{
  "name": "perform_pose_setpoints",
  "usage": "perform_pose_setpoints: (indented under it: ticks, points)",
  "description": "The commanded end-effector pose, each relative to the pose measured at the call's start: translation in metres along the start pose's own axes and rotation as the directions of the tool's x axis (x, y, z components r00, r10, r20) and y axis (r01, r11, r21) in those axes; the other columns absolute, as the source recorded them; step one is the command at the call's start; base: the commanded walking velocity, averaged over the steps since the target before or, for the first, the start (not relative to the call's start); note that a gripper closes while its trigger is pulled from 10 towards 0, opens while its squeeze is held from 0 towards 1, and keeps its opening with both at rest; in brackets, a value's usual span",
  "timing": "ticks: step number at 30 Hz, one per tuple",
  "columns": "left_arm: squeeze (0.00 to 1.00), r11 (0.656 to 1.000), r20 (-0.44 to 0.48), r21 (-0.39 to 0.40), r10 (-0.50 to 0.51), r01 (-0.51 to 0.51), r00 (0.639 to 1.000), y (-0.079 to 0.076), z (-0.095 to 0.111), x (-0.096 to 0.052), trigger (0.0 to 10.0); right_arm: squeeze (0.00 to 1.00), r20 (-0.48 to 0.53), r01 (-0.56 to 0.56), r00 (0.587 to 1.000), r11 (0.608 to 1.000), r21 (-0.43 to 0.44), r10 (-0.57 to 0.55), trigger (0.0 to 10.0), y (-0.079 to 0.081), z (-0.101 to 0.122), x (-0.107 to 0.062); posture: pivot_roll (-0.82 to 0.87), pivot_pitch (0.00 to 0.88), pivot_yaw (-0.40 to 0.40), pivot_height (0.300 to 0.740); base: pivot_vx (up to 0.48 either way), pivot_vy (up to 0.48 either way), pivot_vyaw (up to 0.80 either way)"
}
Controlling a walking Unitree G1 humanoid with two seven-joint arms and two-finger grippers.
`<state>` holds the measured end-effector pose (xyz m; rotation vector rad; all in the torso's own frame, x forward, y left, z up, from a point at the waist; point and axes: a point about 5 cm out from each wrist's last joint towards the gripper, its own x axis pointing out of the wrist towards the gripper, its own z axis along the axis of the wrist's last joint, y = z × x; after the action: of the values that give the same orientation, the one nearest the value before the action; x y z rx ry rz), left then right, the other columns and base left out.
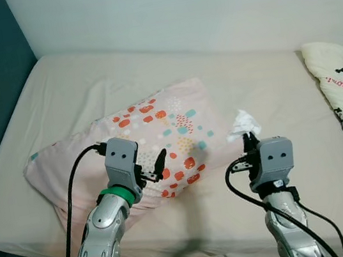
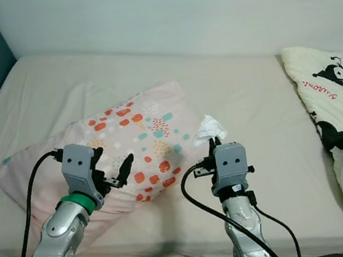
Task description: Clean up the room
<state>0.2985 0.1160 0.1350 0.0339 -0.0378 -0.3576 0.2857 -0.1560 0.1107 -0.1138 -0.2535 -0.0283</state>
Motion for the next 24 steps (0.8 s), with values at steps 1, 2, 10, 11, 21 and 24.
perform_pose_setpoints:
  ticks: [1,2,10,11,21,24]
  points:
    - [0.00,1.000,-0.033,-0.002,0.003,-0.003,0.999,-0.0014,-0.0096,-0.0040,10.0,0.00,-0.024,-0.003,1.000,1.000,0.013,0.003,10.0,-0.0006,-0.0034,-0.0037,0.02,0.088,-0.043,0.735,-0.296,0.000,0.00]
    - [0.00,1.000,-0.033,-0.002,0.003,-0.003,0.999,-0.0014,-0.0096,-0.0040,10.0,0.00,-0.024,-0.003,1.000,1.000,0.013,0.003,10.0,-0.0006,-0.0034,-0.0037,0.02,0.088,-0.043,0.735,-0.296,0.000,0.00]
    - [0.00,1.000,-0.028,0.005,0.009,-0.009,1.000,-0.0012,-0.0099,-0.0028,10.0,0.00,-0.029,-0.013,1.000,1.000,0.021,0.013,10.0,0.0011,-0.0025,-0.0031,0.03,0.095,-0.042,0.735,-0.293,0.000,0.00]
    - [0.00,1.000,-0.028,0.006,0.009,-0.009,1.000,-0.0010,-0.0100,-0.0027,10.0,0.00,-0.030,-0.011,0.999,1.000,0.024,0.012,10.0,0.0008,-0.0026,-0.0033,0.03,0.095,-0.042,0.735,-0.285,0.000,0.00]
    - [0.00,1.000,-0.030,0.010,0.012,-0.011,0.999,0.0003,-0.0100,-0.0026,10.0,0.00,-0.034,-0.009,0.999,0.999,0.044,0.011,10.0,0.0012,-0.0026,-0.0037,0.03,0.096,-0.038,0.735,-0.285,0.000,0.00]
    - [0.00,1.000,-0.030,0.011,0.012,-0.012,0.999,0.0007,-0.0098,-0.0025,10.0,0.00,-0.035,-0.012,0.999,0.999,0.048,0.013,10.0,0.0023,-0.0024,-0.0031,0.03,0.095,-0.038,0.735,-0.285,0.000,0.00]
